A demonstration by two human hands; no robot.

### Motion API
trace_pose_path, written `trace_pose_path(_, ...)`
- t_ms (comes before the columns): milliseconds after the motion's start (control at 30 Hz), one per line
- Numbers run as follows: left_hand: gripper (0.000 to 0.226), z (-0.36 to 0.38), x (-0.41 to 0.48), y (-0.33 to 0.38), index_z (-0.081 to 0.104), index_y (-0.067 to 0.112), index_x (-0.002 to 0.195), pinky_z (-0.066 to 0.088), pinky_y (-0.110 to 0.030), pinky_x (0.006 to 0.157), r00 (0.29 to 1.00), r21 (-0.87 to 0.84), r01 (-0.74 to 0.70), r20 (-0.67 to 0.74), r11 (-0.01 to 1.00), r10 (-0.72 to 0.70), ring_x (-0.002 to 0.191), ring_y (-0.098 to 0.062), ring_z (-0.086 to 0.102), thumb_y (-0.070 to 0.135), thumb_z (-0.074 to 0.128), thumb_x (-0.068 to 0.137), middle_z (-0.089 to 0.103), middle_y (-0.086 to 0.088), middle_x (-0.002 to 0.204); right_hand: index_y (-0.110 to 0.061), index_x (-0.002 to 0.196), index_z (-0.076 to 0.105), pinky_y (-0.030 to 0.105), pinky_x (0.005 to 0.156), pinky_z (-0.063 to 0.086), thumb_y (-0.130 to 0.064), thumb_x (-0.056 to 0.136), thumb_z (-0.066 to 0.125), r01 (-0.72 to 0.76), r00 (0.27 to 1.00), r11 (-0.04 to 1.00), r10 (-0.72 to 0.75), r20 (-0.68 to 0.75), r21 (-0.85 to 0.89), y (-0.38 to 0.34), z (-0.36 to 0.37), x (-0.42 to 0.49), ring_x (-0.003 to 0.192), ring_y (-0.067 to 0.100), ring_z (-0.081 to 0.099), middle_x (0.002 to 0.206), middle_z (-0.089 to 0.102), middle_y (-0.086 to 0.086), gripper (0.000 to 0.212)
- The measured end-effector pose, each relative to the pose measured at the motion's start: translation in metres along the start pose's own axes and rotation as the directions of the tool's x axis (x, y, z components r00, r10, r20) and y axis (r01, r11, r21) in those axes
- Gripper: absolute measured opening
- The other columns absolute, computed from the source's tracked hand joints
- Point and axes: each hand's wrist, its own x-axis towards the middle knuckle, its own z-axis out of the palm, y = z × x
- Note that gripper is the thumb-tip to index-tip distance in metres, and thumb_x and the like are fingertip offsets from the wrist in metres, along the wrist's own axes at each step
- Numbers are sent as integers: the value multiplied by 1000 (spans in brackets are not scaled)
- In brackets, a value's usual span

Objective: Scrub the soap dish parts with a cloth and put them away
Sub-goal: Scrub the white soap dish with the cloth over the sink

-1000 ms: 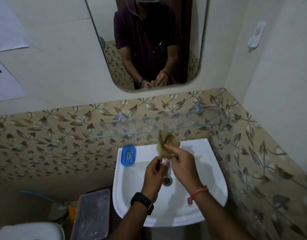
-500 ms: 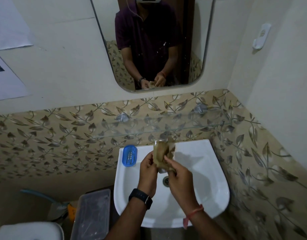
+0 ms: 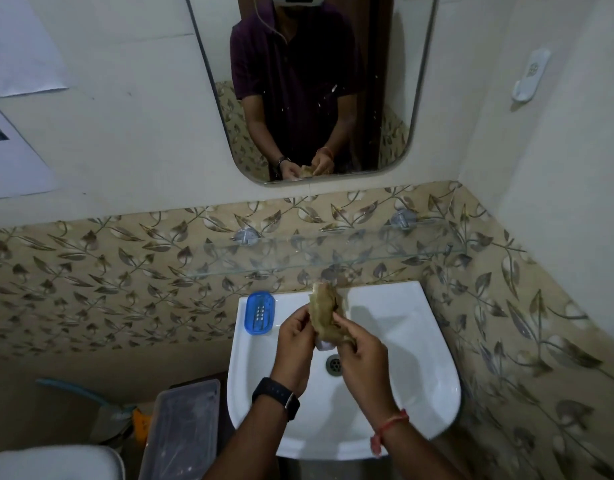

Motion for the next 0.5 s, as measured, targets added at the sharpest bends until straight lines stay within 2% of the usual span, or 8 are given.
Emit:
trace_pose_path(100,24,-1,-6,-5,74,8,116,59,-33,85,999,-51,27,46,998,-25,105,-29,70,16,54,104,73,-23,118,-13,120,72,38,99,54,6,91,54,-149,987,988,151,-63,31,5,-2,22,111,21,67,118,74,5,40)
trace_pose_path(167,27,0,-8,-7,70,6,122,57,-32,87,996,-71,40,85,997,-34,110,-27,70,16,52,105,72,-21,123,-12,121,72,39,101,53,5,91,52,-155,983,987,158,-96,35,-6,-4,37,114,21,65,121,72,6,40)
trace_pose_path(267,28,3,-3,0,68,6,126,57,-33,92,997,-51,27,80,998,-23,115,-29,69,14,53,104,72,-19,125,-14,125,69,31,102,52,10,90,49,-24,998,999,26,-64,21,-19,-3,34,115,13,64,124,70,2,48)
trace_pose_path(367,28,-1,3,5,71,8,122,59,-34,89,999,-50,40,30,998,-38,113,-31,69,7,51,103,73,-19,121,-22,129,67,17,93,53,11,90,51,68,997,997,-67,36,-25,-5,-2,7,105,1,65,117,72,-8,53)
trace_pose_path(433,27,-6,4,5,70,6,122,59,-37,90,998,-93,65,15,994,-64,115,-36,68,12,51,104,72,-22,122,-24,124,70,9,85,52,10,89,53,13,999,1000,-11,49,-25,12,-3,-5,99,-5,67,112,74,-13,52)
trace_pose_path(500,29,-10,2,2,68,2,125,60,-36,88,995,-203,98,13,974,-97,117,-36,68,15,51,104,70,-23,126,-25,109,77,11,71,53,4,89,60,-173,985,981,174,5,88,26,-7,-4,86,3,70,98,78,-10,39)
